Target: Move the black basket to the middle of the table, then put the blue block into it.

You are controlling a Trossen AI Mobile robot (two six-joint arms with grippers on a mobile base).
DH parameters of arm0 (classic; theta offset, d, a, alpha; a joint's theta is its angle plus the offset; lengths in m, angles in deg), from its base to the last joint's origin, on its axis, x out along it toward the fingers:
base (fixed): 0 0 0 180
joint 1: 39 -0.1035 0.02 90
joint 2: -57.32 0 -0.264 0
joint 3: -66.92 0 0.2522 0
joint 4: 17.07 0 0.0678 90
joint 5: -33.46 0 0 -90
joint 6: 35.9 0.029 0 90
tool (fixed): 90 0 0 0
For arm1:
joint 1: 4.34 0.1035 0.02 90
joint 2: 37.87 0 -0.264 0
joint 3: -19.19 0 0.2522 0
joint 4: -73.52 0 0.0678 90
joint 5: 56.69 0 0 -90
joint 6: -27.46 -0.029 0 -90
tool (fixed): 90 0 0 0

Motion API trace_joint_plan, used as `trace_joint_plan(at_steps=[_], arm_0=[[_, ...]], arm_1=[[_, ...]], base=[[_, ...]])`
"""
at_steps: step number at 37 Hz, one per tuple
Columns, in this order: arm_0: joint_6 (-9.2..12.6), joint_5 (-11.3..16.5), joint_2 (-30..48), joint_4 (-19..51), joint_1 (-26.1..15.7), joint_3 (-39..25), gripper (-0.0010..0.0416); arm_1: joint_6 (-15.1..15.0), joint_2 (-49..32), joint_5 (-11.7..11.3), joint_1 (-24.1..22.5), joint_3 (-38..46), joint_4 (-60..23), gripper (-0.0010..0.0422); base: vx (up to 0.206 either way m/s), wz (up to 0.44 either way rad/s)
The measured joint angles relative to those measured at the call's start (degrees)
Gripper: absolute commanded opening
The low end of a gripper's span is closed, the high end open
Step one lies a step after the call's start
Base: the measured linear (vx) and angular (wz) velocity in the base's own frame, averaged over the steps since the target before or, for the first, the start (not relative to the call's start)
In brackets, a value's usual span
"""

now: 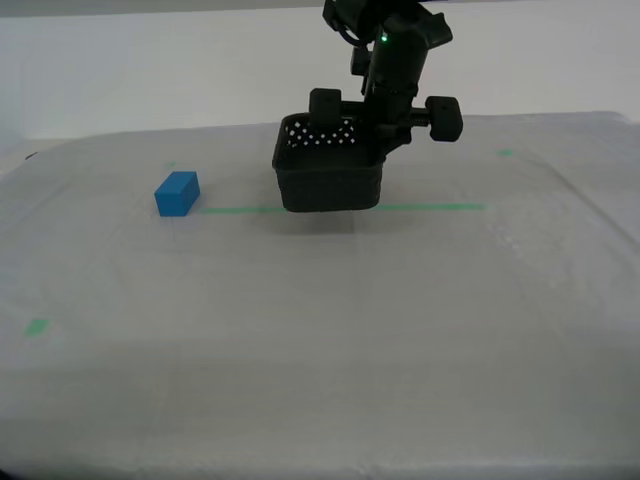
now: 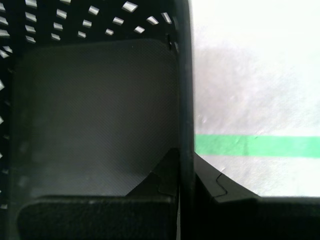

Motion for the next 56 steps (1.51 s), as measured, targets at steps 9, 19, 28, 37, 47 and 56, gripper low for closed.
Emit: trace_joint_plan(at_steps=[9,19,28,37,47,56], arm_0=[[-1.3,-0.8,0.5,-3.8,0.9,2.0,-0.0001],[-3.4,-0.8,1.8,-7.1,1.5,3.6,-0.0001],[-4.6,-0.7,1.8,-9.6,2.4,4.5,-0.0001],[-5.2,-0.5,1.8,-12.9,2.9,6.8,-0.0001],[-5.2,0.4,1.8,-15.8,3.0,8.4,-0.0001],[-5.1,2.0,1.8,-16.4,2.9,9.7,0.0000]], arm_1=[[0.0,0.0,0.0,0.0,0.0,0.0,0.0000],[0.0,0.0,0.0,0.0,0.0,0.0,0.0000],[0.0,0.0,0.0,0.0,0.0,0.0,0.0000],[0.0,0.0,0.0,0.0,0.0,0.0,0.0000],[0.0,0.0,0.0,0.0,0.0,0.0,0.0000],[0.0,0.0,0.0,0.0,0.0,0.0,0.0000]], base=[[0.000,0.000],[0.000,0.000],[0.000,0.000],[0.000,0.000],[0.000,0.000],[0.000,0.000]])
